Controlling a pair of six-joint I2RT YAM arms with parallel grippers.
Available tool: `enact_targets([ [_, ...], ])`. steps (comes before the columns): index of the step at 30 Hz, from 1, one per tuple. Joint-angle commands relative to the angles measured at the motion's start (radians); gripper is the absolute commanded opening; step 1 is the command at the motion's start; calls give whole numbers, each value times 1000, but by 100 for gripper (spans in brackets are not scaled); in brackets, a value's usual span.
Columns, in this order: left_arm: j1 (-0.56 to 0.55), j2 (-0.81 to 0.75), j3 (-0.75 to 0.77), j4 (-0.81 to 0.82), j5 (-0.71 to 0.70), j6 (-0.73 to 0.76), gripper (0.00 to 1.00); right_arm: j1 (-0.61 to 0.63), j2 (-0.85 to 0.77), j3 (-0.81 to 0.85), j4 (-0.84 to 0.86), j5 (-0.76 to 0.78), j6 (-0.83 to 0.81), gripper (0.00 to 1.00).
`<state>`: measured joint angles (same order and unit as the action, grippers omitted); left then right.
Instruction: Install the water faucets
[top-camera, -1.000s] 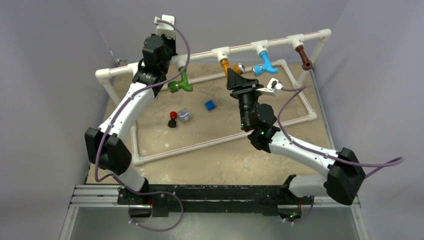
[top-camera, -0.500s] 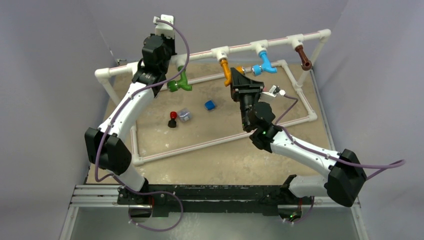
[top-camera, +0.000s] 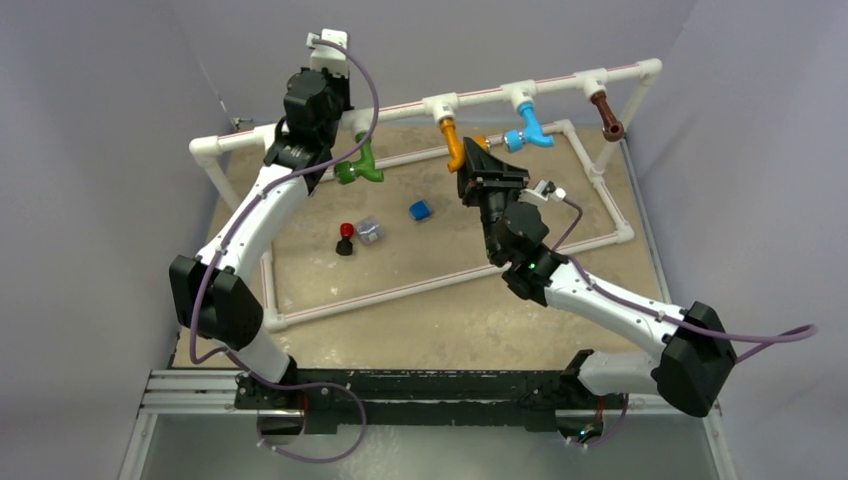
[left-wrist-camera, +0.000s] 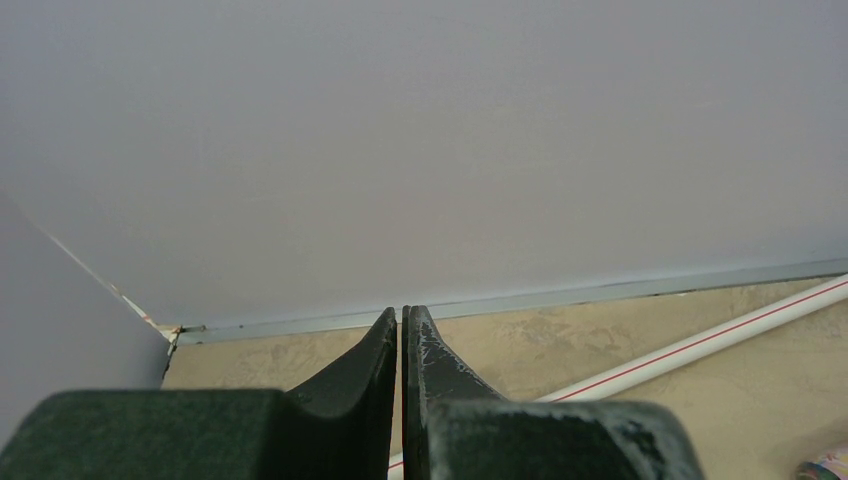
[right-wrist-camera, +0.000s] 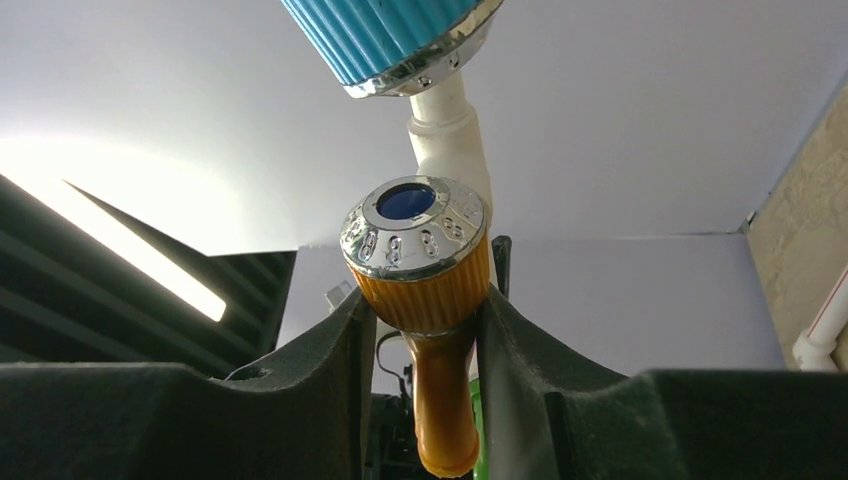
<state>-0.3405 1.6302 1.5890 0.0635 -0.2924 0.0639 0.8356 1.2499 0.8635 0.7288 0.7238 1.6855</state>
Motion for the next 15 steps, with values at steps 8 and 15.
enact_targets([
  [8,4,60,-36,-156,16,-8,3,40,-48,-7,-109,-143,6,65],
  [15,3,60,-35,-156,16,-7,3,39,-108,-33,-108,-123,-146,80],
])
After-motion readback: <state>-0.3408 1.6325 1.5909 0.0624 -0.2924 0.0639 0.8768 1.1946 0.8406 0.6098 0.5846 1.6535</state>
